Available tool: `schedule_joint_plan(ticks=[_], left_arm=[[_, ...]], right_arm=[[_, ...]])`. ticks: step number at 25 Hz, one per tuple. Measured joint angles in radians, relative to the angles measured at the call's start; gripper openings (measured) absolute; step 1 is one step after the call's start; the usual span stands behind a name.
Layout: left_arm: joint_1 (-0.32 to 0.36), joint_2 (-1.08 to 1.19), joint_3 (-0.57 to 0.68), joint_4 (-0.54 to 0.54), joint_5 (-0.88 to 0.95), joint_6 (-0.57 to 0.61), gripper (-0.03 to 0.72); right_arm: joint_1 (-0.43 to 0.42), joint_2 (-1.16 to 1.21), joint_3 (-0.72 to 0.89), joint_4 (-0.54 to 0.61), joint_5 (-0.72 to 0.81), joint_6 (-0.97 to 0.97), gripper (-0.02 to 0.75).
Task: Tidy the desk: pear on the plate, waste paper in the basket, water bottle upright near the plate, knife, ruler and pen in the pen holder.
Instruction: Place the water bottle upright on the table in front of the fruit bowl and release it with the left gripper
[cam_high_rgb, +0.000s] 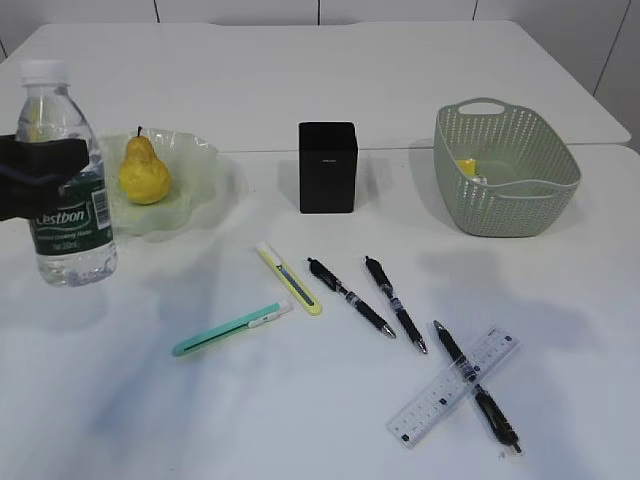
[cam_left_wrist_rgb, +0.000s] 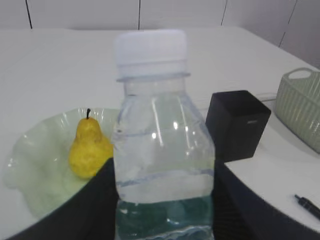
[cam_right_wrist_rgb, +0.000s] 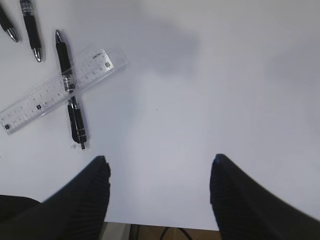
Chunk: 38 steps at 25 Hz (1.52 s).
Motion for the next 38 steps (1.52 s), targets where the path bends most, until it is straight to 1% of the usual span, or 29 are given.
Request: schedule_joint_plan(ticks=[6, 21, 29, 34, 38], left_arm=[[0.0, 0.078, 0.0, 0.008, -0.179, 0.0, 0.347], [0.0, 0.268, 0.0, 0.011, -0.513, 0.0, 0.347], [0.0, 0.294, 0.0, 0.033, -0.559, 0.0, 0.347], [0.0, 0.373, -0.008, 0.046, -0.565, 0.0, 0.347], [0.0, 0.451, -0.039, 0.072, -0.563, 0.015, 0.347]], right_arm=[[0.0, 0.0, 0.0, 0.0, 0.006, 0.025, 0.469], [0.0, 0.0, 0.0, 0.0, 0.006, 0.038, 0.469], [0.0, 0.0, 0.0, 0.0, 0.004, 0.04, 0.47], [0.0, 0.0, 0.0, 0.0, -0.003, 0.04, 0.469], [0.0, 0.0, 0.0, -0.002, -0.006, 0.04, 0.469]])
